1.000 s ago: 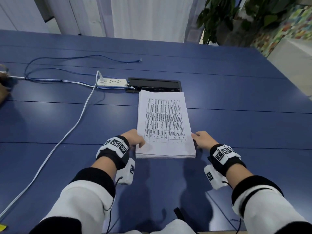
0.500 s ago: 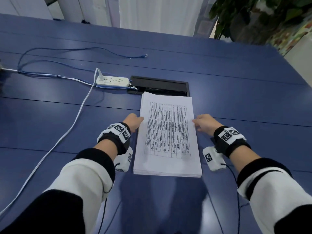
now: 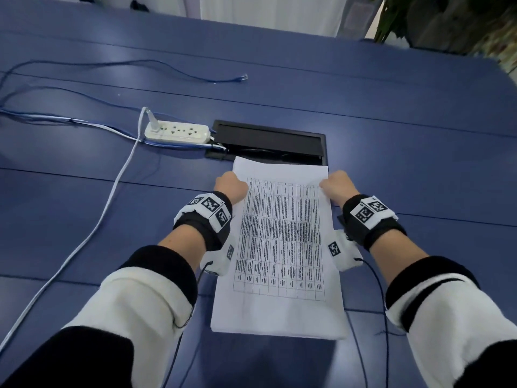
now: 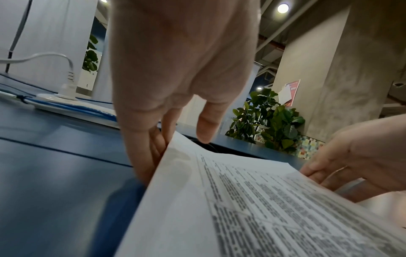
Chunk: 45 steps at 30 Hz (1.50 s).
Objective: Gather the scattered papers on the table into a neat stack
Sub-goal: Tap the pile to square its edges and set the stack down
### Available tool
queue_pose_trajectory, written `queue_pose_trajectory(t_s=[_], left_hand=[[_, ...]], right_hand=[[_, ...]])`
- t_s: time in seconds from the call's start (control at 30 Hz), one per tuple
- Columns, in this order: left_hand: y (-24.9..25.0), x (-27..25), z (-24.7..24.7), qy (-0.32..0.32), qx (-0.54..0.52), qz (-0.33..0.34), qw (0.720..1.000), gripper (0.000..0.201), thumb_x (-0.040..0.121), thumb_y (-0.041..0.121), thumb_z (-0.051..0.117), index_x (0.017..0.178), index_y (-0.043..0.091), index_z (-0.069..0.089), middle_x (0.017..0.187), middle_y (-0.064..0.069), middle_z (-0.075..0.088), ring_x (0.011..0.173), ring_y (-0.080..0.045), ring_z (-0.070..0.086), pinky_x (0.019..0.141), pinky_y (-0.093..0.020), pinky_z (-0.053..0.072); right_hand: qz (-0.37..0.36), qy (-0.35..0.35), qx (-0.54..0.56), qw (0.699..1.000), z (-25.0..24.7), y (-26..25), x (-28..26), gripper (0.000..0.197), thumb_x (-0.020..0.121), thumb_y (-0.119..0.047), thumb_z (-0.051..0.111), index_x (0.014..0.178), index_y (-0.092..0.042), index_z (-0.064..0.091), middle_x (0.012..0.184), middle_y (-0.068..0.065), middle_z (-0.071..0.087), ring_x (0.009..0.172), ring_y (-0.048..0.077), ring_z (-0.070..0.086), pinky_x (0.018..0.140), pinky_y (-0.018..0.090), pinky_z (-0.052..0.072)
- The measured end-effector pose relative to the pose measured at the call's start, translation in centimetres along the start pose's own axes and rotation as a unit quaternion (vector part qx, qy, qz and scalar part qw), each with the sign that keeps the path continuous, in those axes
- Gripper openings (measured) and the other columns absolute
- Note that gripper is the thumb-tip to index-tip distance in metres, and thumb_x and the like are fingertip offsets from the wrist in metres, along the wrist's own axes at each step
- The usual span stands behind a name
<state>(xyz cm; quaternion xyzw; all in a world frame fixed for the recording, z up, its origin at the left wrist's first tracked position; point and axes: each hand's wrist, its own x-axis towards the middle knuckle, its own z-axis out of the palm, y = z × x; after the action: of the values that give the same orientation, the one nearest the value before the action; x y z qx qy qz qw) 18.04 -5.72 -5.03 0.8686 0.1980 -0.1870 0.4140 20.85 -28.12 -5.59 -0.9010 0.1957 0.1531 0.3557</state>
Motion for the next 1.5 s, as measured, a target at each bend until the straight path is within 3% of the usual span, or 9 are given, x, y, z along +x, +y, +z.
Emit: queue_pose_trajectory(t_s=[0.2,0.3,0.5,0.63,0.9,1.07,1.27,1.4,1.5], left_hand=[[-0.5,0.9,-0.4,0.022,-0.039,-0.013,0.999,0.022,0.086,0.005,0.045,0.065,0.005,0.04,0.09,-0.027,0.06,0.095,-0.039,0.059,0.071,-0.036,0.044],[0.2,1.1,-0.7,-0.006,-0.057,-0.028,0.998,0.015,0.086,0.006,0.044,0.072,0.003,0.041,0.065,-0.009,0.043,0.081,-0.028,0.051,0.064,-0.032,0.036],[0.7,0.9,-1.0,-0.036,-0.021,-0.036,0.999,0.01,0.09,0.007,0.042,0.094,-0.001,0.047,0.077,-0.013,0.049,0.066,-0.026,0.049,0.055,-0.026,0.038],[0.5,0.8,-0.6,-0.036,-0.035,-0.037,0.998,0.028,0.091,0.009,0.043,0.111,-0.008,0.052,0.096,-0.018,0.053,0.088,-0.031,0.053,0.078,-0.036,0.049],[-0.4,-0.2,-1.0,-0.04,-0.042,-0.065,0.996,0.034,0.091,0.011,0.046,0.119,-0.008,0.049,0.103,-0.014,0.051,0.093,-0.031,0.051,0.092,-0.044,0.049],[-1.1,-1.1,-0.5,-0.058,-0.05,-0.07,0.995,0.043,0.093,0.014,0.047,0.131,-0.005,0.043,0.122,-0.017,0.052,0.105,-0.032,0.052,0.096,-0.046,0.048],[-1.6,-1.5,-0.4,-0.043,-0.096,-0.068,0.992,0.018,0.088,0.01,0.049,0.099,-0.004,0.052,0.096,-0.015,0.051,0.088,-0.027,0.051,0.088,-0.048,0.05],[-1.4,-1.3,-0.8,-0.04,-0.075,-0.064,0.994,0.009,0.088,0.009,0.05,0.094,0.002,0.05,0.084,-0.012,0.05,0.085,-0.025,0.048,0.079,-0.039,0.049],[-1.1,-0.3,-1.0,-0.03,-0.093,-0.058,0.994,0.011,0.089,0.007,0.048,0.096,0.0,0.051,0.09,-0.015,0.048,0.085,-0.024,0.046,0.073,-0.033,0.041]], right_hand=[[-0.006,0.023,-0.014,1.0,0.0,0.8,1.2,0.035,0.083,0.003,0.043,0.055,-0.011,0.029,0.056,0.003,0.03,0.052,0.019,0.03,0.048,0.024,0.024],[0.004,0.042,-0.01,0.999,-0.1,0.6,2.0,0.036,0.082,0.004,0.044,0.055,-0.012,0.027,0.056,0.003,0.027,0.05,0.018,0.026,0.048,0.024,0.023],[0.053,0.053,0.019,0.997,0.4,1.8,2.8,0.019,0.076,0.002,0.054,0.059,-0.003,0.046,0.059,0.007,0.042,0.071,0.024,0.049,0.063,0.03,0.041],[0.03,0.067,0.022,0.997,0.8,2.4,2.3,0.021,0.078,0.0,0.053,0.09,0.016,0.061,0.073,0.015,0.055,0.07,0.026,0.054,0.062,0.03,0.045],[0.032,0.061,0.071,0.995,0.3,4.9,0.3,0.022,0.075,-0.006,0.065,0.055,-0.013,0.063,0.062,0.008,0.061,0.073,0.027,0.06,0.083,0.045,0.055],[0.006,0.093,0.068,0.993,0.5,5.0,-1.6,0.009,0.076,0.001,0.065,0.08,0.007,0.071,0.073,0.013,0.065,0.073,0.022,0.057,0.088,0.046,0.054],[-0.009,0.128,0.061,0.99,0.4,4.3,-3.8,0.018,0.08,0.002,0.063,0.096,0.003,0.072,0.098,0.011,0.071,0.095,0.025,0.063,0.089,0.025,0.047],[0.017,0.094,0.098,0.991,0.2,4.6,-2.2,0.018,0.077,-0.001,0.065,0.094,0.003,0.071,0.096,0.017,0.07,0.093,0.03,0.066,0.089,0.043,0.054],[0.025,0.065,0.062,0.996,0.2,5.0,0.7,0.007,0.067,-0.006,0.065,0.063,-0.004,0.06,0.067,0.019,0.055,0.068,0.026,0.056,0.081,0.045,0.054]])
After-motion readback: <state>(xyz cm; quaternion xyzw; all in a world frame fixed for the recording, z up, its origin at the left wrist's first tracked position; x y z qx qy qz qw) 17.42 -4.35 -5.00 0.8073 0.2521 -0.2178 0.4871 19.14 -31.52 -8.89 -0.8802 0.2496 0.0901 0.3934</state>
